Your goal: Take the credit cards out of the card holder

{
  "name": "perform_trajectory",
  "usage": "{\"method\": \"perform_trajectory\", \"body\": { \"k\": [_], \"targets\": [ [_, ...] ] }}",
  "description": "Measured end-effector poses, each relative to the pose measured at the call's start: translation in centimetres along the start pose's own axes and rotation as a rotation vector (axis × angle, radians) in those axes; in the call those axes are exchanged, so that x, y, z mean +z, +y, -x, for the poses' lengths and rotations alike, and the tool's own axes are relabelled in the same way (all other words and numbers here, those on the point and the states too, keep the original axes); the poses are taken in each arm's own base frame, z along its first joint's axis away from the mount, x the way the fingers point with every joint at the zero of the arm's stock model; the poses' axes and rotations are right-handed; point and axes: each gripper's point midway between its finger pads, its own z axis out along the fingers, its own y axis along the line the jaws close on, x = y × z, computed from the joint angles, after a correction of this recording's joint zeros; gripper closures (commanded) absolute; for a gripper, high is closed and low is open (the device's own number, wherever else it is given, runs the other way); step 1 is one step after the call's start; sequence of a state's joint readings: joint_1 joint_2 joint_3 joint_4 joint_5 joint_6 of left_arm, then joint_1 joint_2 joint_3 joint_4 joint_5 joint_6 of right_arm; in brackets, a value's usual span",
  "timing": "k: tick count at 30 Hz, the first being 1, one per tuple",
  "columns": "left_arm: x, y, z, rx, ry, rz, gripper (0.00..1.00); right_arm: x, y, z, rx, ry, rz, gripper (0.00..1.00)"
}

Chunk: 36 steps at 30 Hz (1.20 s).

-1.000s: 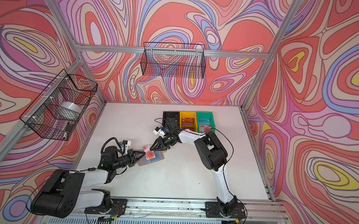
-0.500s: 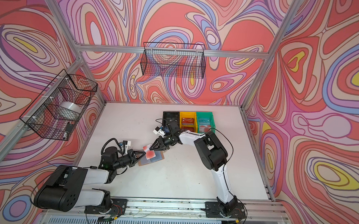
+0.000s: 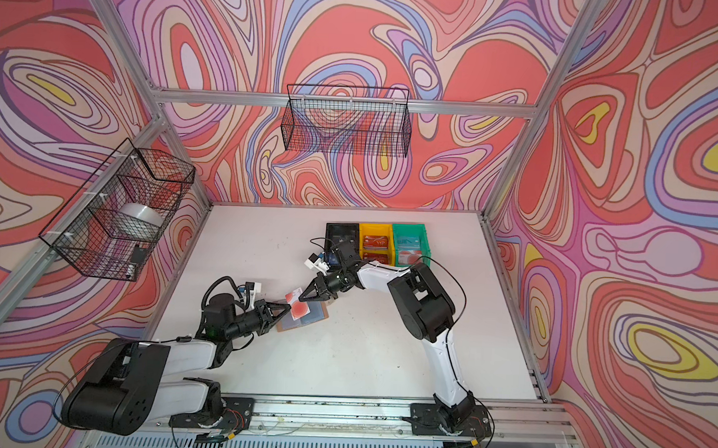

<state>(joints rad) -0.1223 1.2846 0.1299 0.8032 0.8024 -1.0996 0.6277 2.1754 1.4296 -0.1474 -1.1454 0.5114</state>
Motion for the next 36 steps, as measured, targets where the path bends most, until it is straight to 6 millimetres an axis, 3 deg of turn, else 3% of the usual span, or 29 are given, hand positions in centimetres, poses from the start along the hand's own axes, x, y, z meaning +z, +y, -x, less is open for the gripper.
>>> {"method": "perform_trajectory", "body": {
  "k": [7, 12, 15, 21, 26, 36],
  "targets": [
    [-0.7, -0.3, -0.1, 0.029, -0.015, 0.027, 0.8, -0.1, -0.9, -0.9, -0.004, 0.016, -0.044, 1.0],
    [-1.2, -0.6, 0.0, 0.054, -0.031, 0.044, 0.79, -1.5, -0.9, -1.0, -0.024, 0.011, -0.1, 1.0],
    [-1.4, -0.4, -0.1, 0.055, -0.035, 0.062, 0.79, -3.6, -0.3, -0.3, -0.047, -0.034, -0.14, 1.0],
    [-1.7, 0.2, -0.3, 0.049, -0.037, 0.094, 0.78, -10.9, 1.5, 1.7, -0.089, -0.241, -0.253, 1.0],
    [-1.7, 0.5, -0.3, 0.044, -0.036, 0.107, 0.78, -16.6, 0.7, 1.7, -0.004, -0.456, -0.367, 1.0],
    [-1.7, 0.6, -0.3, 0.041, -0.037, 0.113, 0.78, -21.4, -0.9, 1.8, 0.169, -0.713, -0.422, 1.0]
  ]
}}
